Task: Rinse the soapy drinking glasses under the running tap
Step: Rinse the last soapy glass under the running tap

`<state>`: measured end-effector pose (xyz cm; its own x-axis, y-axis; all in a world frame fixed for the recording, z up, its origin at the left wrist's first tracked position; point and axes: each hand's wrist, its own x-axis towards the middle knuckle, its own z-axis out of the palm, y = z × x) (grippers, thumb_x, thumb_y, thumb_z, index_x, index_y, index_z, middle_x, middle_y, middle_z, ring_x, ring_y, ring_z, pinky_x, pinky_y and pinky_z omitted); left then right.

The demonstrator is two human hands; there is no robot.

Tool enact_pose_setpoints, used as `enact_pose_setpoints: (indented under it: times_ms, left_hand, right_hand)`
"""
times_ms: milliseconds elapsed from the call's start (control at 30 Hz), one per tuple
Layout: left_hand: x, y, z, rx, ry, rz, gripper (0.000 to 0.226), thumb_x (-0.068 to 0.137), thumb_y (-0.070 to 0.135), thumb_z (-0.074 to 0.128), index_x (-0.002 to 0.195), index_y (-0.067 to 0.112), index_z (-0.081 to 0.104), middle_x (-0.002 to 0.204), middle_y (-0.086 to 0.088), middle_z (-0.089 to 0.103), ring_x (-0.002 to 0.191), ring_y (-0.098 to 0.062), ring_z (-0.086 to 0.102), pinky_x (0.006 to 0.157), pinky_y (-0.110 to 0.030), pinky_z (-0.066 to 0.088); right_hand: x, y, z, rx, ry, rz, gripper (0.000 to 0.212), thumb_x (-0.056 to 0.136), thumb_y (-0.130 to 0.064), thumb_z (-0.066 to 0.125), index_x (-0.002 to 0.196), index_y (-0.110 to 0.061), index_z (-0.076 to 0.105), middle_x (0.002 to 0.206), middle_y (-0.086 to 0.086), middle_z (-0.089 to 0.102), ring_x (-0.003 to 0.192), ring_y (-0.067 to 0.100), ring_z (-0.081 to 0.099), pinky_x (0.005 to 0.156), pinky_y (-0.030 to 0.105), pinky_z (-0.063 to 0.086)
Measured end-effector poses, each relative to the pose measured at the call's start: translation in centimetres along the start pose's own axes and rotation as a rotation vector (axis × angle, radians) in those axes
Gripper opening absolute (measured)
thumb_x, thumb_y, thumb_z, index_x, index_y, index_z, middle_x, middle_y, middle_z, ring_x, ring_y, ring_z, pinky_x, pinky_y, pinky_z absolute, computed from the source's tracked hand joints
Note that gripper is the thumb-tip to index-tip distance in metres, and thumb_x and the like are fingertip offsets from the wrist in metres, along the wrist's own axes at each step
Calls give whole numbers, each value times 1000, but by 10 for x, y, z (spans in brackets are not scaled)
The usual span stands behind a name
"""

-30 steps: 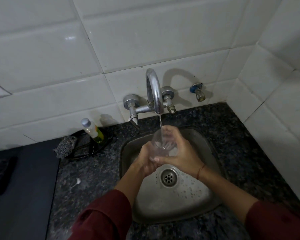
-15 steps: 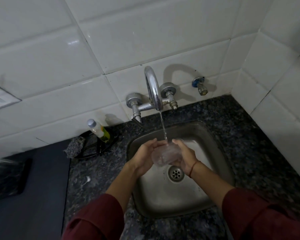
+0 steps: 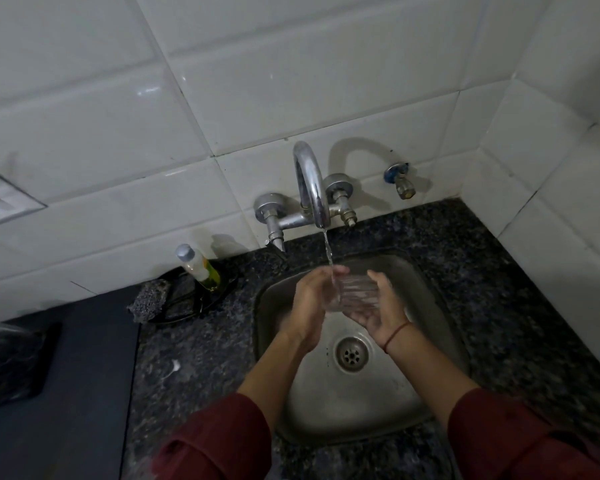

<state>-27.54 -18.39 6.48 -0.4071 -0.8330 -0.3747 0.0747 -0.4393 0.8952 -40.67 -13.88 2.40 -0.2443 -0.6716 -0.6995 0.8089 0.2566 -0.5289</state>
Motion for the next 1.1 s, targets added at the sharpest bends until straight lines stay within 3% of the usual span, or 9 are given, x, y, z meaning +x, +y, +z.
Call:
enact_pose_setpoints:
  times_ms: [67, 133, 267, 367, 467, 600, 733, 933, 1100]
  left_hand:
    - [2, -4, 3, 7, 115, -16, 28, 103, 20, 46, 106, 8, 71, 105, -15, 71, 97, -31, 68, 81, -45, 56]
    - [4, -11, 2, 12, 172, -140, 25, 103, 24, 47, 111, 11, 67, 107, -12, 72, 98, -29, 68, 77, -43, 57]
    - [13, -25, -3, -241, 86, -368, 34, 100, 23, 43, 112, 9, 73, 105, -14, 72, 89, -25, 67, 73, -36, 52]
    - [23, -31, 0, -372, 99, -299, 37, 100, 14, 44, 89, 6, 78, 88, -15, 72, 70, -24, 67, 59, -32, 50]
    - [23, -31, 9, -395, 59, -288, 47, 104, 19, 39, 81, 3, 77, 77, -14, 72, 54, -21, 66, 42, -23, 48]
    - [23, -29, 19, -388, -4, -246, 61, 105, 16, 37, 60, 7, 78, 65, -10, 72, 54, -16, 70, 48, -20, 52]
    - [25, -28, 14, -380, 31, -206, 58, 104, 16, 39, 61, 9, 78, 68, -10, 70, 57, -16, 69, 52, -23, 54]
    - [29, -24, -4, -335, 100, -167, 52, 106, 21, 36, 79, 8, 79, 83, -13, 73, 75, -23, 70, 70, -34, 54]
    - [35, -25, -19, -309, 164, -167, 46, 106, 22, 33, 83, 1, 67, 80, -15, 70, 74, -27, 67, 65, -30, 55]
  right_hand:
    - [-7, -2, 11, -25, 113, -150, 35, 80, -32, 77, 108, -9, 72, 102, 14, 76, 93, 33, 74, 64, 37, 59]
    - [-21, -3, 25, -239, 190, -400, 25, 75, -34, 81, 94, -23, 70, 93, 3, 75, 92, 30, 73, 66, 34, 57]
    - [-57, 5, 26, -854, -41, -791, 69, 75, -29, 86, 134, -36, 50, 110, -16, 61, 102, 0, 61, 81, 14, 50]
    - [-59, 5, 6, -981, -277, -858, 86, 72, -20, 88, 144, -28, 43, 129, -15, 57, 121, 0, 55, 99, 22, 49]
    - [-55, -6, -8, -1051, -329, -874, 91, 72, -23, 87, 148, -27, 38, 138, -11, 53, 129, 8, 52, 104, 40, 50]
    - [-58, -18, -9, -1170, -370, -989, 95, 72, -23, 86, 152, -23, 34, 147, -4, 42, 137, 9, 42, 110, 37, 45]
    - [-60, -24, -7, -1273, -359, -1138, 84, 73, -22, 85, 146, -21, 44, 146, -3, 41, 137, 8, 40, 111, 27, 42]
    - [-55, -27, -6, -1384, -394, -1438, 51, 75, -16, 85, 123, -10, 67, 136, 5, 56, 129, 20, 51, 102, 39, 47]
    - [-46, -23, -7, -1681, -537, -1523, 46, 72, -18, 82, 116, -17, 70, 120, -2, 67, 116, 15, 56, 96, 33, 39]
